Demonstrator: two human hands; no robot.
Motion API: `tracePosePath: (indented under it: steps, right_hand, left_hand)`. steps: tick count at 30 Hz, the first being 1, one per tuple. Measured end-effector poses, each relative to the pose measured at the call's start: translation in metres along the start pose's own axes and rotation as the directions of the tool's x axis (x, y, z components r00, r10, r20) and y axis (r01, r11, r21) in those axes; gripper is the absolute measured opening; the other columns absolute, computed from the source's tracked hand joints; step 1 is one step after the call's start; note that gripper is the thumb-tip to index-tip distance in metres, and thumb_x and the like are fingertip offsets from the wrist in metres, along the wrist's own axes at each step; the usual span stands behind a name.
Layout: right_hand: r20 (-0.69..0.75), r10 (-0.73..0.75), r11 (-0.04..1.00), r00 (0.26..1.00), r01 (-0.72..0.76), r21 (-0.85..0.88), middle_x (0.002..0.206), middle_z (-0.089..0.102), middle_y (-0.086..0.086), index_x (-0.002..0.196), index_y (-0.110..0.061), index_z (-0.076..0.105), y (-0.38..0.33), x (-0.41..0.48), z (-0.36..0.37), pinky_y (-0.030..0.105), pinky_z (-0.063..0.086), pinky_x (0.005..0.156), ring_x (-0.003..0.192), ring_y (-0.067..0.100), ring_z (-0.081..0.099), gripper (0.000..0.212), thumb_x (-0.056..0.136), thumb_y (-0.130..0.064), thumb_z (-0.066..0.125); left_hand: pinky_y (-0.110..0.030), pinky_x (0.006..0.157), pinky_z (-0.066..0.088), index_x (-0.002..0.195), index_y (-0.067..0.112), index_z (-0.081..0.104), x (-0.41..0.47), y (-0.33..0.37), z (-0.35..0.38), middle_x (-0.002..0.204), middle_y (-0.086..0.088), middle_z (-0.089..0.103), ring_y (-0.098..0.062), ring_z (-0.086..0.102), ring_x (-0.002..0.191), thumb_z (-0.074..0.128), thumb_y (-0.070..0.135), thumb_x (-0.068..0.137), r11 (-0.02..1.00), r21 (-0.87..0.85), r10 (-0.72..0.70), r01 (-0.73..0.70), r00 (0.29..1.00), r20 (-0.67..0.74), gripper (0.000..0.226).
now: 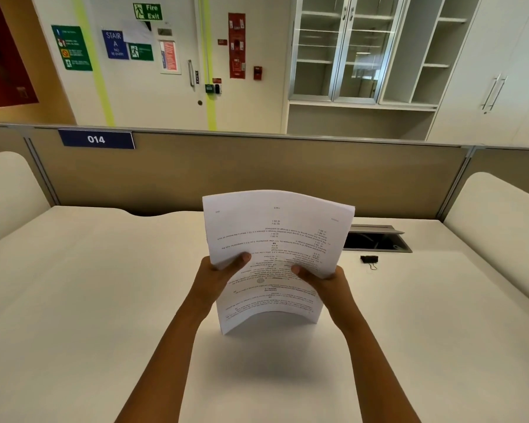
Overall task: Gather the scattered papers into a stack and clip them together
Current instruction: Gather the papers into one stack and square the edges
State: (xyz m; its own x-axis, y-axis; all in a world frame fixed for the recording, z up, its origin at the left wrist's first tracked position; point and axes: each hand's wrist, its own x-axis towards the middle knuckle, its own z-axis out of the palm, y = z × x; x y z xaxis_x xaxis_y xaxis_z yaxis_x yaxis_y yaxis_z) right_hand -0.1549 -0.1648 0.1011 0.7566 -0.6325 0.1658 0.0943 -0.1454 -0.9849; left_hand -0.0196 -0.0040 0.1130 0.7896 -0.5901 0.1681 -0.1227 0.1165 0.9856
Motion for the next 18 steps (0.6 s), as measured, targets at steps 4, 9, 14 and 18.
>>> tracePosePath:
  steps: [4,9,14,18]
  right_hand:
    - [0.025,0.071,0.996,0.997,-0.069,-0.063,0.097,0.072,0.0,0.094,-0.03,0.066,0.019,0.0,-0.003,0.032,0.059,0.073,0.089,0.023,0.068,0.021,0.079,-0.017,0.072]
    - [-0.041,0.046,0.998,0.998,-0.048,-0.03,0.087,0.074,-0.003,0.089,-0.03,0.071,0.026,-0.004,-0.017,0.031,0.057,0.076,0.086,0.023,0.068,0.01,0.081,-0.026,0.068]
    - [-0.215,0.186,0.917,0.959,-0.09,0.39,0.096,0.07,0.009,0.105,-0.017,0.063,0.043,-0.003,-0.008,0.041,0.059,0.077,0.09,0.025,0.067,0.027,0.079,-0.02,0.069]
    - [-0.16,0.257,0.913,0.953,-0.186,0.363,0.109,0.071,0.006,0.117,-0.017,0.056,0.071,-0.014,0.019,0.049,0.057,0.078,0.094,0.028,0.07,0.049,0.072,-0.022,0.076]
  left_hand:
    - [-0.022,0.059,0.056,0.091,0.035,0.061,0.001,-0.006,0.001,0.071,0.02,0.073,-0.019,0.067,0.077,0.069,0.027,0.082,0.999,0.037,-0.023,0.025,0.999,-0.043,0.014]
    - [-0.035,0.068,0.059,0.088,0.028,0.065,0.0,-0.001,-0.003,0.078,0.006,0.074,-0.025,0.069,0.079,0.063,0.024,0.087,0.987,-0.161,-0.056,0.019,0.972,-0.229,0.005]
    - [-0.043,0.082,0.056,0.102,0.026,0.066,-0.004,-0.015,0.017,0.104,-0.001,0.072,-0.022,0.069,0.092,0.067,0.021,0.085,0.856,-0.512,-0.243,0.07,0.929,-0.278,0.018]
    - [-0.046,0.084,0.053,0.11,0.018,0.058,-0.011,-0.043,0.044,0.096,-0.005,0.067,-0.027,0.065,0.085,0.065,0.02,0.087,0.728,-0.664,-0.482,0.169,0.815,-0.321,0.024]
